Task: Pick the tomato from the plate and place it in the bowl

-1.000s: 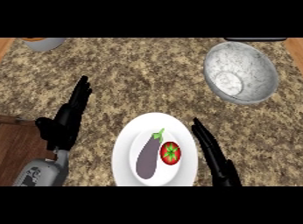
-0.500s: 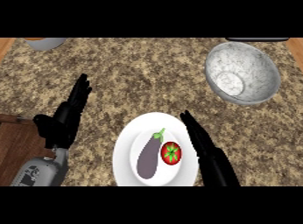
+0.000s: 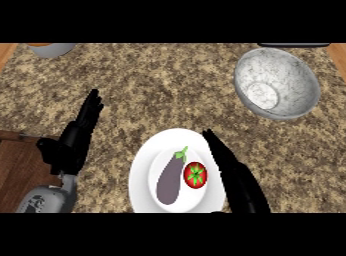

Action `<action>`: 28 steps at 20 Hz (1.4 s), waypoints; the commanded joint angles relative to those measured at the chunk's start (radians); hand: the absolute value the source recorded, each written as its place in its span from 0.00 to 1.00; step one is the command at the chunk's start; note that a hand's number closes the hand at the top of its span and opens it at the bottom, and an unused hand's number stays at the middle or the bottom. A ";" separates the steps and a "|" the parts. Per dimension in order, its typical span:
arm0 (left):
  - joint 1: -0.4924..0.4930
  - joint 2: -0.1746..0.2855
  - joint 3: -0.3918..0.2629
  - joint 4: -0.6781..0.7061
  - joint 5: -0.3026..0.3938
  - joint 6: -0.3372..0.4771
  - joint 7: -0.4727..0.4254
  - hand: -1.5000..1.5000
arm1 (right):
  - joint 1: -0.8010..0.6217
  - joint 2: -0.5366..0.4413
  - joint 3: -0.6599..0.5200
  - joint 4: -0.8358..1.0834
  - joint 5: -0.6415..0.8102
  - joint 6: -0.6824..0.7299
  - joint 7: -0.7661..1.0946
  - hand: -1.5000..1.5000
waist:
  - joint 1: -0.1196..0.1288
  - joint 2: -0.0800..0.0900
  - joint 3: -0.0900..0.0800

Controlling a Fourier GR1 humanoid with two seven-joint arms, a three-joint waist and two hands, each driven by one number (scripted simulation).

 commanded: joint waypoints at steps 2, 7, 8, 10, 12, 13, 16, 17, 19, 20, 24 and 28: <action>-0.062 -0.046 0.011 -0.014 -0.048 0.019 0.097 0.50 | 0.094 -0.017 0.011 -0.023 -0.010 -0.002 -0.077 0.00 | -0.004 -0.001 0.000; -0.040 -0.036 0.062 0.041 -0.030 -0.045 0.006 0.50 | 0.111 0.037 -0.003 0.015 -0.057 -0.061 -0.187 0.00 | -0.002 0.000 0.000; -0.031 -0.057 0.040 0.014 -0.058 -0.033 0.019 0.50 | 0.086 0.034 -0.027 0.017 -0.100 -0.010 -0.177 0.00 | -0.001 0.000 0.000; 0.021 -0.052 0.038 -0.056 -0.044 -0.050 0.051 0.50 | 0.140 -0.003 -0.038 -0.045 -0.108 -0.018 -0.211 0.00 | 0.000 -0.001 0.000; -0.005 -0.082 0.043 0.001 -0.099 -0.017 0.003 0.50 | 0.119 0.048 -0.018 -0.005 -0.097 -0.030 -0.201 0.00 | -0.001 -0.001 0.000; 0.028 -0.078 0.041 -0.052 -0.082 -0.041 0.048 0.50 | 0.105 0.046 -0.061 0.049 -0.121 -0.029 -0.238 0.00 | 0.000 -0.001 0.000; -0.047 -0.067 0.113 0.110 -0.059 -0.089 -0.034 0.50 | 0.219 0.009 -0.009 -0.032 -0.137 -0.035 -0.266 0.00 | -0.006 0.000 0.000; 0.016 -0.085 0.054 -0.052 -0.091 -0.054 0.058 0.50 | 0.122 0.066 -0.060 0.096 -0.142 -0.041 -0.262 0.00 | 0.001 -0.001 0.000; -0.044 -0.084 0.099 0.041 -0.069 -0.103 0.020 0.50 | 0.174 0.060 -0.025 0.073 -0.142 -0.054 -0.302 0.00 | -0.003 0.000 0.000; 0.028 -0.058 0.089 -0.095 -0.076 -0.090 0.083 0.50 | 0.186 0.060 0.005 -0.026 -0.121 -0.036 -0.207 0.00 | 0.000 -0.002 0.000; 0.037 -0.116 0.054 -0.078 -0.135 -0.055 0.060 0.50 | 0.104 0.098 -0.094 0.218 -0.193 -0.050 -0.358 0.00 | 0.001 0.000 0.000; -0.005 -0.138 0.100 0.008 -0.140 -0.074 0.028 0.50 | 0.140 0.098 -0.070 0.235 -0.170 -0.085 -0.410 0.00 | -0.002 0.000 0.000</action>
